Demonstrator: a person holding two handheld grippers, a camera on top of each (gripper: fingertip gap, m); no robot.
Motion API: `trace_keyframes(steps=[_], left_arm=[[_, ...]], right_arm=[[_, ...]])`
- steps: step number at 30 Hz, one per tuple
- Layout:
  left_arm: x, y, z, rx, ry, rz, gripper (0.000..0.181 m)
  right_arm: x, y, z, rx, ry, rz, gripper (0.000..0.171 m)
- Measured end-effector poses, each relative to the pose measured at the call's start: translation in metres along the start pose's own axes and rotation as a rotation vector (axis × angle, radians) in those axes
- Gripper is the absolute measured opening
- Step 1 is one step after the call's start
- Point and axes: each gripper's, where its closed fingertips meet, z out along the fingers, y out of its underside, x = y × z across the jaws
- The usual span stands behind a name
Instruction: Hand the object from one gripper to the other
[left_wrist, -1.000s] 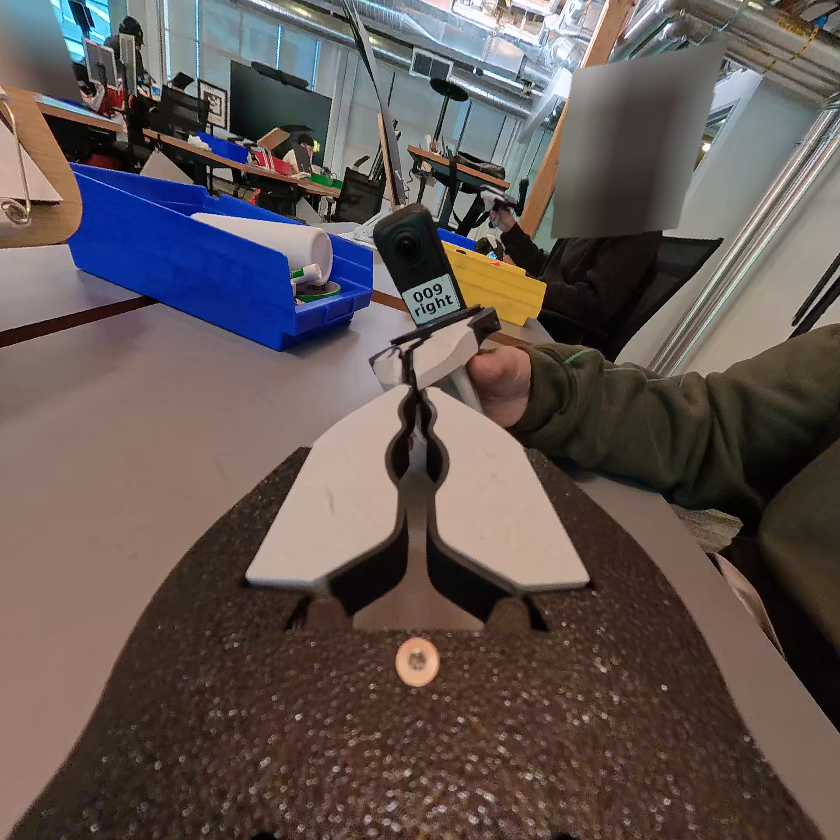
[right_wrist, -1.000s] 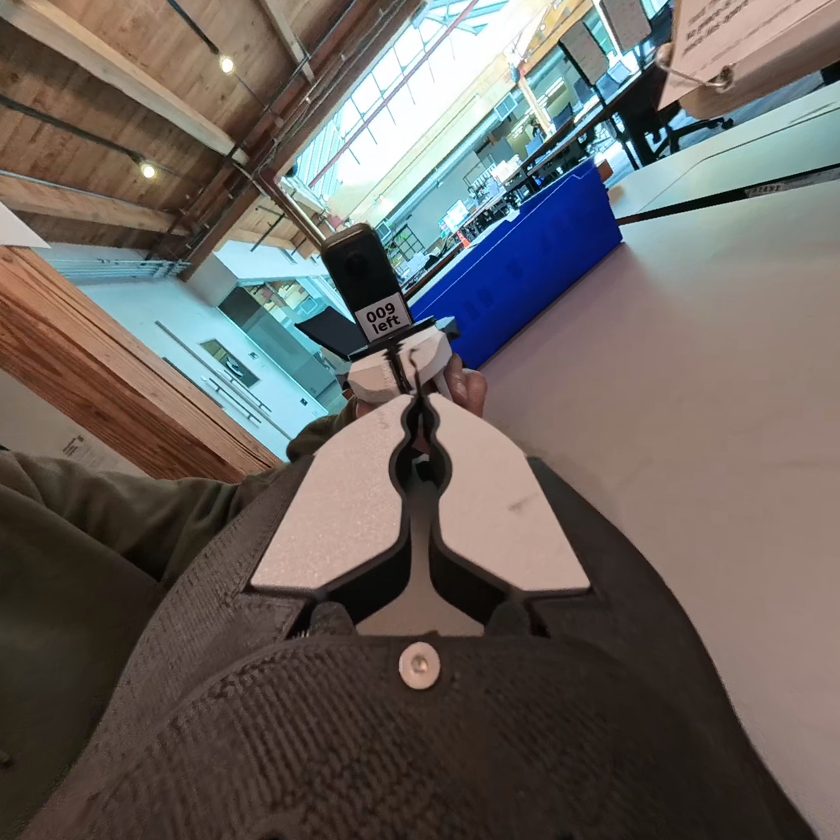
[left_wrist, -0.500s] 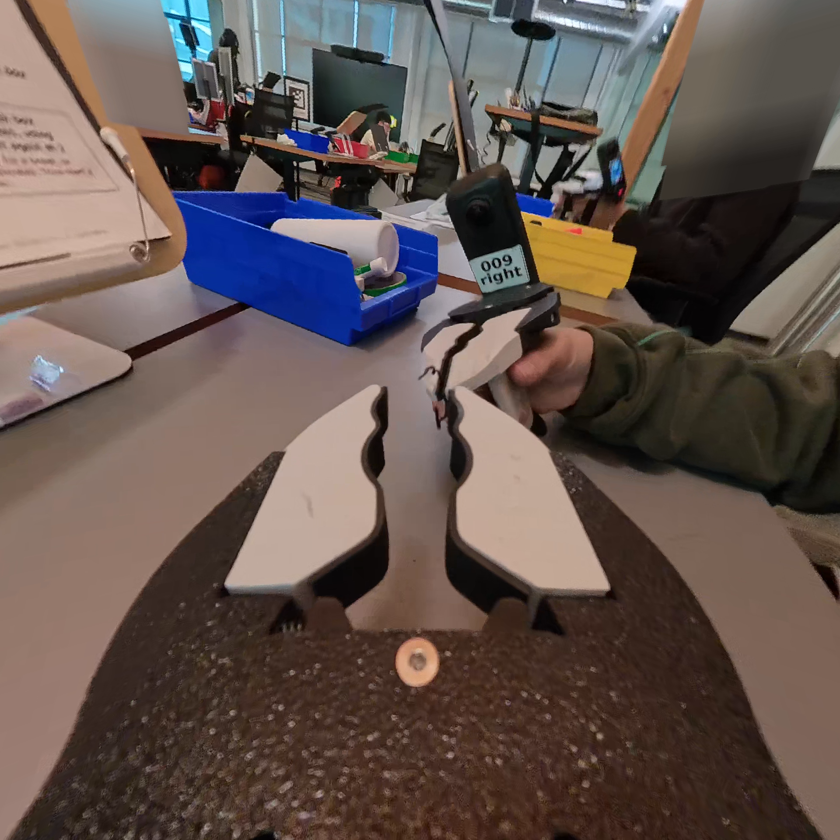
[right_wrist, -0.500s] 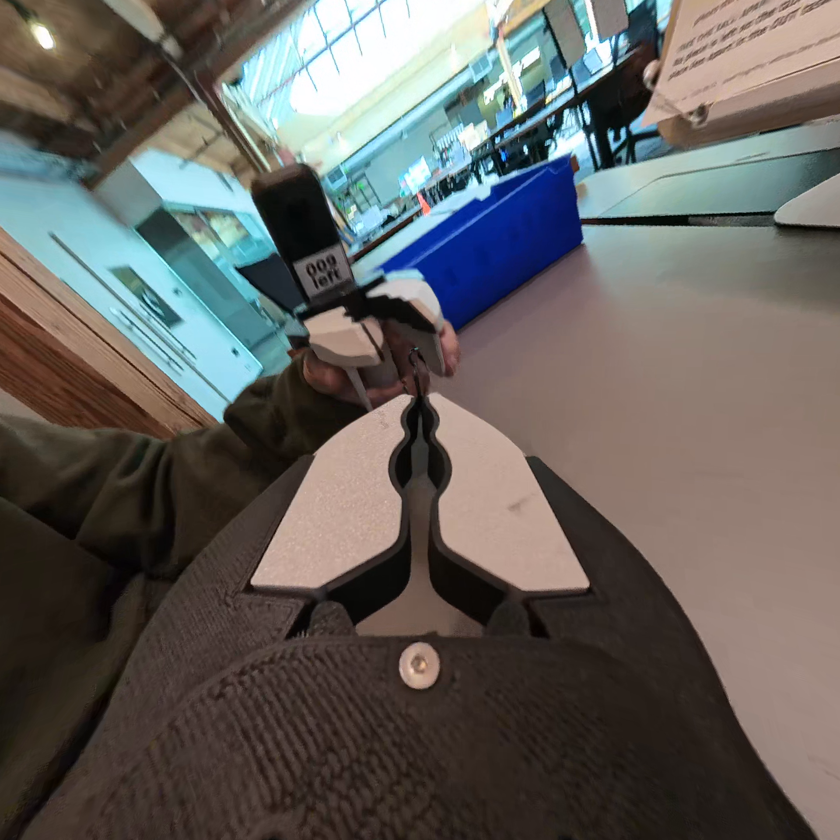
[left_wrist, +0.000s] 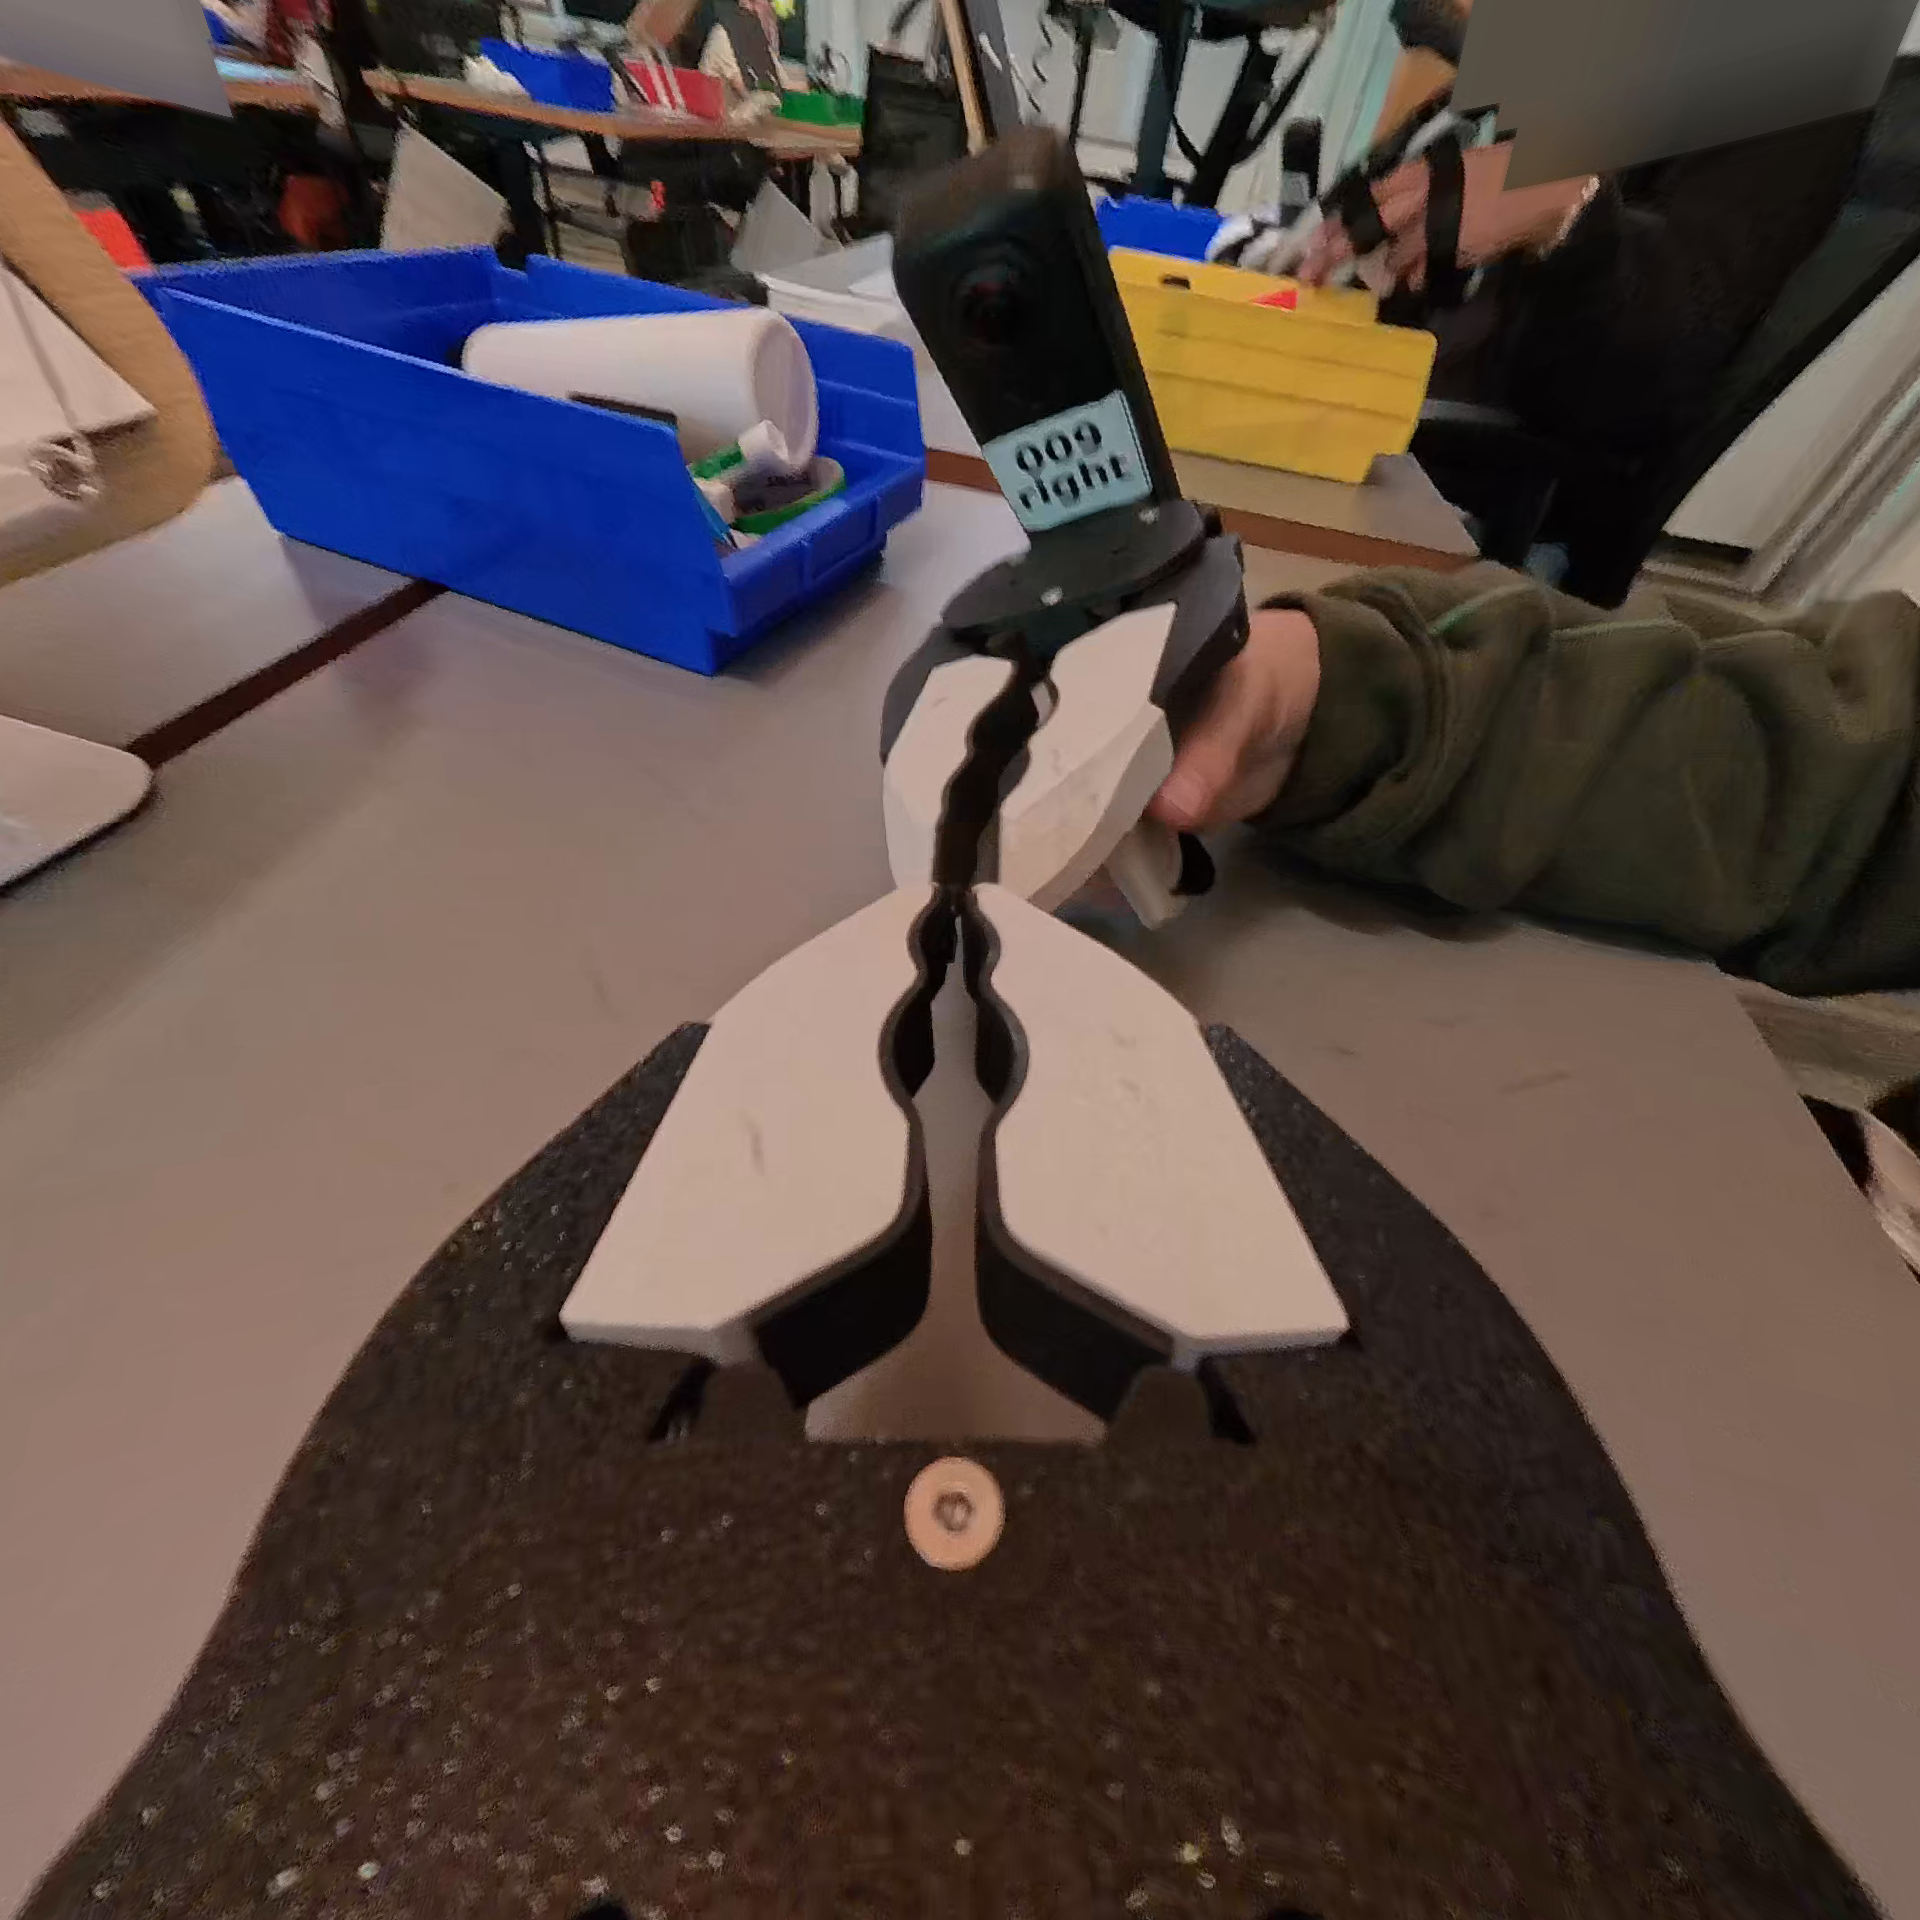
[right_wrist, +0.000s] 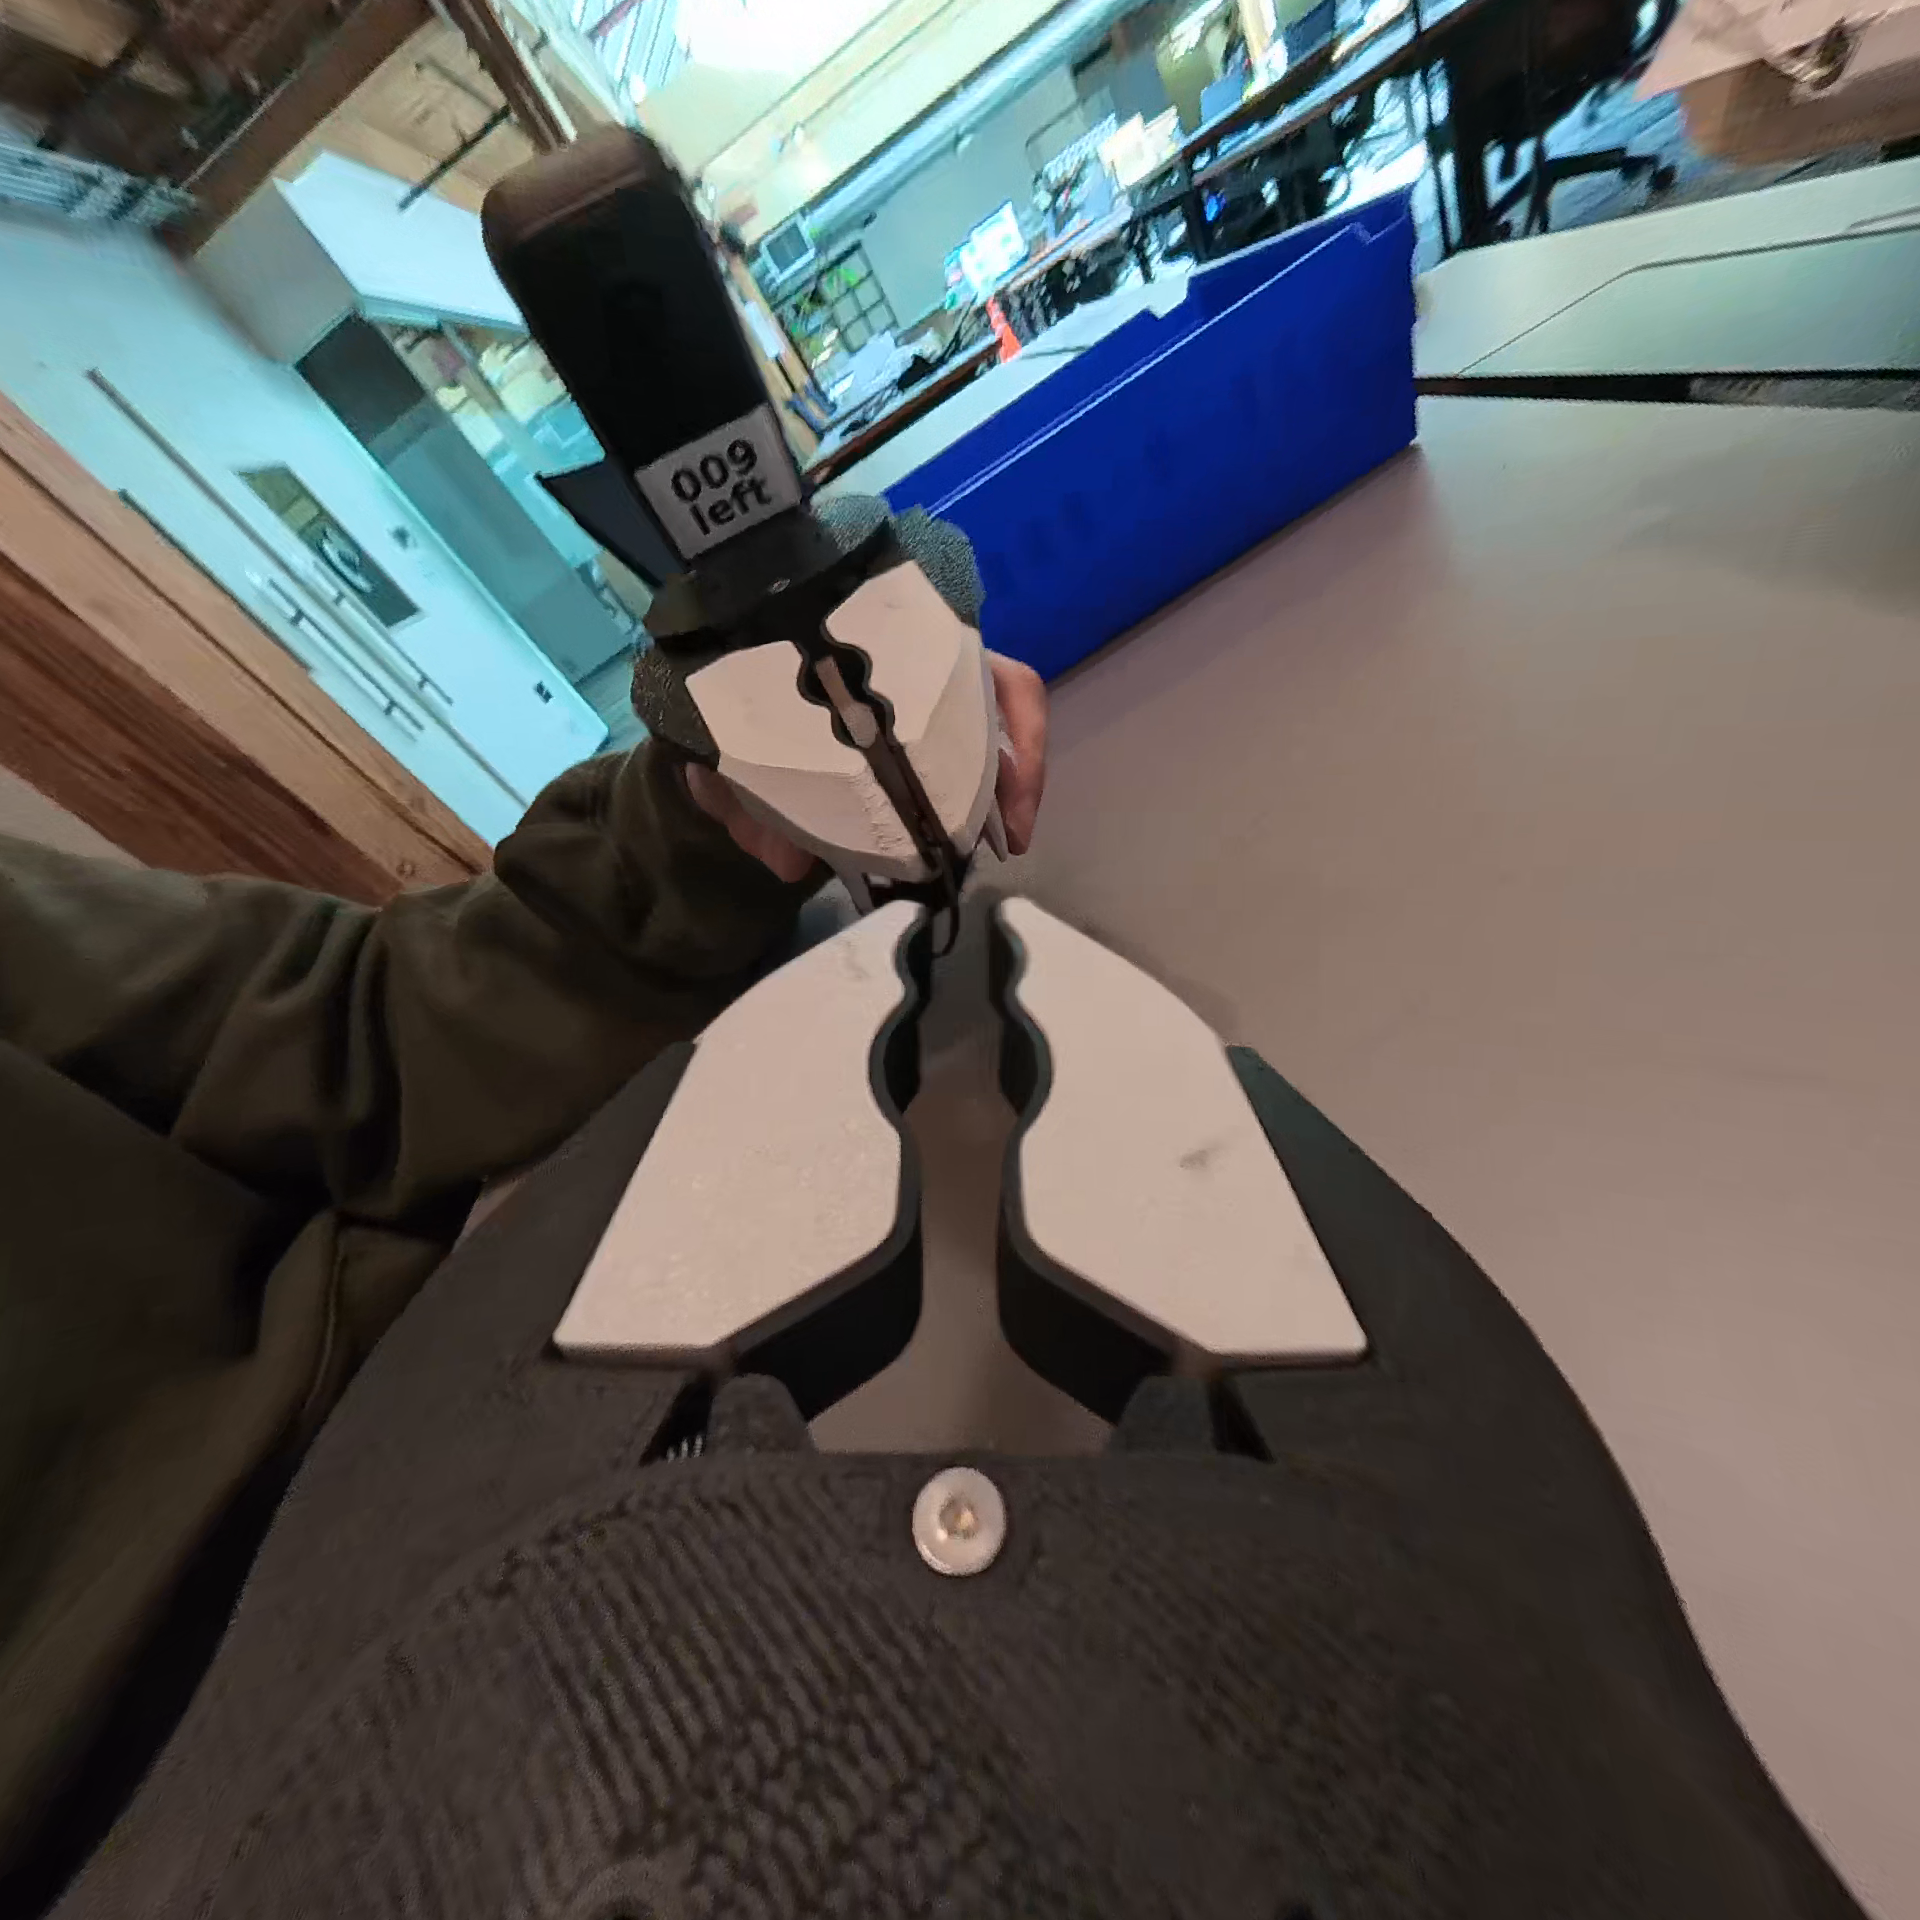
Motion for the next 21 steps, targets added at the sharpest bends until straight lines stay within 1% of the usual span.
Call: trace_keyframes(steps=[1, 3, 6, 8, 11, 13, 14, 15, 18, 21], left_arm=[[-0.003, -0.005, -0.001, 0.036, -0.022, -0.005, 0.002], [-0.009, -0.018, -0.003, 0.127, -0.058, -0.033, 0.001], [-0.009, -0.029, -0.005, 0.226, -0.063, -0.032, 0.001], [-0.011, -0.027, -0.003, 0.226, -0.096, 0.012, 0.001], [-0.011, -0.026, -0.002, 0.224, -0.110, 0.042, 0.002], [-0.009, -0.028, -0.001, 0.247, -0.100, 0.043, 0.001], [-0.008, -0.029, 0.000, 0.251, -0.092, 0.043, 0.001], [-0.008, -0.029, 0.000, 0.252, -0.096, 0.046, 0.001], [-0.007, -0.028, 0.000, 0.242, -0.099, 0.059, 0.001], [-0.008, -0.019, 0.001, 0.172, -0.094, 0.067, 0.002]], right_arm=[[0.002, -0.002, 0.000, 0.018, 0.005, 0.015, 0.015], [0.003, -0.003, 0.000, 0.031, 0.006, 0.038, 0.019], [0.003, -0.005, 0.003, 0.067, -0.005, 0.065, 0.016], [-0.006, -0.012, 0.003, 0.121, -0.090, 0.122, 0.016], [-0.011, -0.022, -0.001, 0.192, -0.161, 0.213, 0.022], [-0.007, -0.022, -0.002, 0.202, -0.141, 0.223, 0.020], [-0.007, -0.021, -0.002, 0.197, -0.140, 0.214, 0.016], [-0.009, -0.020, -0.002, 0.187, -0.150, 0.203, 0.003], [-0.008, -0.019, -0.002, 0.168, -0.135, 0.172, 0.001], [0.000, -0.013, -0.004, 0.104, -0.061, 0.108, 0.001]])
